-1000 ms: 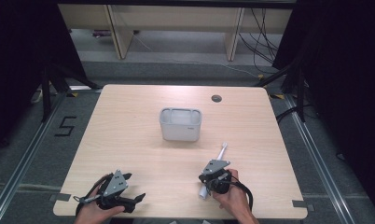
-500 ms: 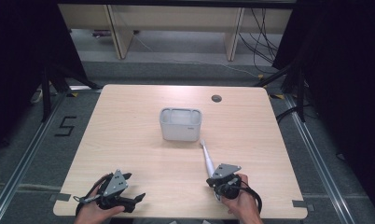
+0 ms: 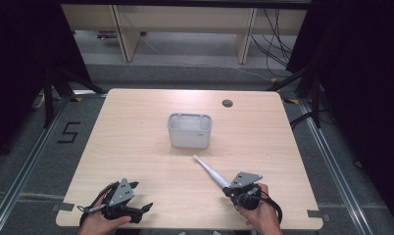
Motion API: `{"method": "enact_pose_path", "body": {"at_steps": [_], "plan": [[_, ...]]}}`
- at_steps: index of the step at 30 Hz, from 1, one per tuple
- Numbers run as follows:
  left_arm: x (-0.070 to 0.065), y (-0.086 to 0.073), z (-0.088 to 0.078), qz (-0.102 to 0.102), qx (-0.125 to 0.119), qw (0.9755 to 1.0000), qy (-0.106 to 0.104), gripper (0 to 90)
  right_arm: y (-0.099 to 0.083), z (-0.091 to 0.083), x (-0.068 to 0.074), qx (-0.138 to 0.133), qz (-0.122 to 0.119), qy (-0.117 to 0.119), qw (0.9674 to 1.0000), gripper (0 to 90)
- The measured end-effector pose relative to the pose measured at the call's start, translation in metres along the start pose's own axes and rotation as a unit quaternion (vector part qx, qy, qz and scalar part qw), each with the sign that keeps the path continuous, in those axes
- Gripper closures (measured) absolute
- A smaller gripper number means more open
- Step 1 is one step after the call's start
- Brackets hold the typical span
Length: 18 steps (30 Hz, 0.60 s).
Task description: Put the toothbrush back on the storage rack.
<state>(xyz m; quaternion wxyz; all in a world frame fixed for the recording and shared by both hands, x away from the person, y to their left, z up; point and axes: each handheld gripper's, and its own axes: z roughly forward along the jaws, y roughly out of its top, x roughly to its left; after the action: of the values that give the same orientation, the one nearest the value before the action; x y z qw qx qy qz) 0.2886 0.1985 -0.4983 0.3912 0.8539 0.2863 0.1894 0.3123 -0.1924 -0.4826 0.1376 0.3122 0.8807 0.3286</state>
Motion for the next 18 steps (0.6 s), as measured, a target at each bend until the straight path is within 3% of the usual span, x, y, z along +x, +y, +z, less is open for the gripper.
{"method": "enact_pose_path", "body": {"at_steps": [5,9,11,13,15,18], "plan": [[0.000,0.000,0.000,-0.004,-0.001,1.0000,0.001,15.1,0.004,-0.010,-0.006,-0.003,0.000,-0.006,1.0000,85.2],[0.000,0.000,0.001,-0.003,-0.001,1.0000,-0.002,15.1,0.012,-0.016,-0.015,0.003,-0.002,-0.017,0.9998,73.7],[0.001,0.000,0.002,-0.003,-0.001,1.0000,-0.003,15.2,0.017,-0.015,-0.018,0.025,-0.014,-0.012,0.9995,67.6],[0.001,0.000,0.001,-0.003,0.001,1.0000,-0.002,15.1,0.021,-0.014,-0.018,0.026,-0.007,-0.023,0.9994,63.7],[0.002,-0.001,0.001,-0.001,0.003,1.0000,0.001,15.1,0.026,-0.013,-0.020,0.036,-0.020,-0.018,0.9990,62.2],[0.001,-0.001,0.002,-0.009,-0.008,0.9999,0.000,15.1,0.035,-0.006,-0.022,0.066,-0.015,-0.011,0.9977,60.4]]}}
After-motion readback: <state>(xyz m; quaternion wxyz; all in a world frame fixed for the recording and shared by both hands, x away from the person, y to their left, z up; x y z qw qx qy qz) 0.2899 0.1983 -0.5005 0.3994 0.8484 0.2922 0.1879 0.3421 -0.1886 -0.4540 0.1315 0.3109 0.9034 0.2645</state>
